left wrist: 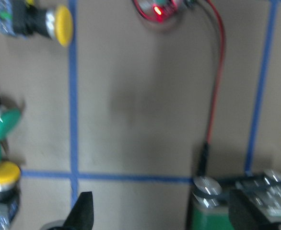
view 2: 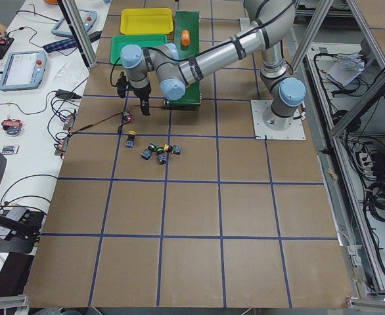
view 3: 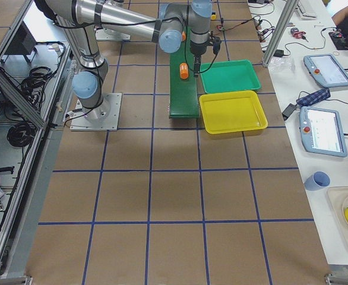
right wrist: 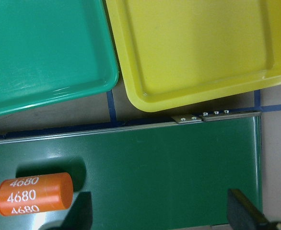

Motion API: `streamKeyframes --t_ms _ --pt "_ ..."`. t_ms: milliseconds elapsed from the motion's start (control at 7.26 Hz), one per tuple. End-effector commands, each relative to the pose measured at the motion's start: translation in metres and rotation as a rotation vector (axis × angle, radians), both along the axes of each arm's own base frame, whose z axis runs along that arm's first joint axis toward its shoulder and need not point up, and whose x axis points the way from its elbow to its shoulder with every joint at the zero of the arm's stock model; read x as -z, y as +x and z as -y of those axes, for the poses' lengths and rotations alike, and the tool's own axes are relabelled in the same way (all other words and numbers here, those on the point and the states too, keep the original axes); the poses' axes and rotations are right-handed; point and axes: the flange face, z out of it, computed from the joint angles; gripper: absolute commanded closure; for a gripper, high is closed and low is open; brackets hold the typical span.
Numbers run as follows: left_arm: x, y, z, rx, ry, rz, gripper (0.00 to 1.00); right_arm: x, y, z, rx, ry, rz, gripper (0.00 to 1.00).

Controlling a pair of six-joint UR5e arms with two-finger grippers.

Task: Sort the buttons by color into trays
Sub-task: 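Return the left gripper to the pile and grasp a yellow-capped button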

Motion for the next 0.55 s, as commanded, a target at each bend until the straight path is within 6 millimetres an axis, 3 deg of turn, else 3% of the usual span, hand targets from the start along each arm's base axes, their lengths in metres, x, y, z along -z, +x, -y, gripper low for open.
streamKeyframes --t_ms 0,138,276,413 --pt "0.034 0.045 0.059 0.068 0.008 0.118 0.0 0.012 -0.001 0.004 0.001 0.024 0.004 0.0" --pt "0.056 0.053 0.066 0.117 0.022 0.117 0.0 0.016 0.001 0.005 -0.002 0.032 0.006 0.0" --pt "0.078 0.079 0.063 0.169 0.039 0.091 0.0 0.022 0.001 0.008 -0.003 0.042 0.007 0.0" --pt "0.092 0.079 0.063 0.156 0.03 0.006 0.0 0.027 0.0 0.01 0.0 0.048 0.008 0.0"
